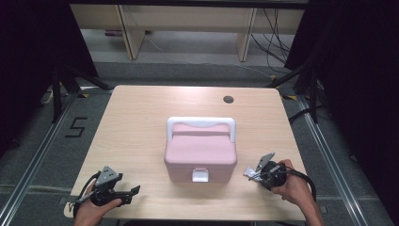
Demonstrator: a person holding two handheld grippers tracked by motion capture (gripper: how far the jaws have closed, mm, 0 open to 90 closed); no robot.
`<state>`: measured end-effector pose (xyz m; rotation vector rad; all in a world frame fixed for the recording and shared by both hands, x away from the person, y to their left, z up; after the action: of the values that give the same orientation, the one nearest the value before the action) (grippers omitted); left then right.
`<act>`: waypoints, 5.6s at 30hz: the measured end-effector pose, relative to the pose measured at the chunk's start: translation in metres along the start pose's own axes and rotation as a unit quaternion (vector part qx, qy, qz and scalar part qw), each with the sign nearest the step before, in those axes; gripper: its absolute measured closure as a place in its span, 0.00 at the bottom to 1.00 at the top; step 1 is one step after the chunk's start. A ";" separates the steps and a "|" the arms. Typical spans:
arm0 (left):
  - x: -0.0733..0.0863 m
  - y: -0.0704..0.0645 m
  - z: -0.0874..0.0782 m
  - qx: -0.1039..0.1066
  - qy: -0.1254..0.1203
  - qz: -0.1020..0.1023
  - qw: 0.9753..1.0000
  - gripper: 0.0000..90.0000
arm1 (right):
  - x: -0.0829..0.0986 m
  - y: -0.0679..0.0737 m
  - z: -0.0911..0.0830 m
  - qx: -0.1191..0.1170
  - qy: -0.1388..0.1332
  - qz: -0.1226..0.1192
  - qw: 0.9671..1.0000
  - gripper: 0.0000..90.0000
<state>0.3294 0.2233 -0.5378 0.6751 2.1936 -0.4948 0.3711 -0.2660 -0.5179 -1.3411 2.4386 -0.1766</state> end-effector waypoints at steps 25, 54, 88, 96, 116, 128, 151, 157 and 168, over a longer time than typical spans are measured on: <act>0.000 -0.001 -0.001 0.004 0.004 -0.002 1.000 0.17 | -0.007 -0.008 -0.011 0.012 -0.086 0.115 0.989 0.48; -0.001 -0.002 -0.001 0.000 -0.003 -0.004 1.000 0.17 | -0.013 0.013 -0.026 0.056 -0.287 0.244 0.925 0.32; -0.002 -0.003 0.000 0.009 0.002 -0.007 1.000 0.16 | -0.010 0.069 -0.028 0.030 -0.279 0.209 0.937 0.28; -0.011 -0.008 0.000 0.024 -0.024 -0.014 0.999 0.16 | -0.011 0.081 -0.028 0.027 -0.274 0.183 0.944 0.27; -0.106 -0.022 -0.004 0.104 -0.044 0.057 0.992 0.17 | -0.005 0.085 -0.028 0.016 -0.275 0.188 0.943 0.28; -0.149 -0.026 -0.008 0.121 0.023 0.128 0.984 0.24 | -0.005 0.086 -0.027 0.013 -0.270 0.179 0.946 0.28; -0.223 -0.026 0.003 0.139 0.118 0.182 0.966 0.25 | -0.003 0.085 -0.024 0.004 -0.266 0.181 0.947 0.28; -0.241 -0.036 0.013 0.137 0.140 0.215 0.957 0.28 | -0.003 0.085 -0.024 0.000 -0.265 0.182 0.947 0.28; -0.267 -0.038 0.025 0.134 0.160 0.227 0.951 0.29 | -0.002 0.084 -0.024 -0.002 -0.264 0.180 0.948 0.28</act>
<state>0.4699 0.0979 -0.3428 1.4540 2.1788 -0.4667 0.2969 -0.2195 -0.5183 -0.7850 2.1578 0.2519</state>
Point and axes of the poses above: each handheld gripper's, and its own axes: z roughly forward along the jaws, x roughly out of its underside, y roughly to its left, the point moved 5 cm from there along z, roughly forward along the jaws, and after that the axes turned 5 degrees about x, right-handed, at the moved point
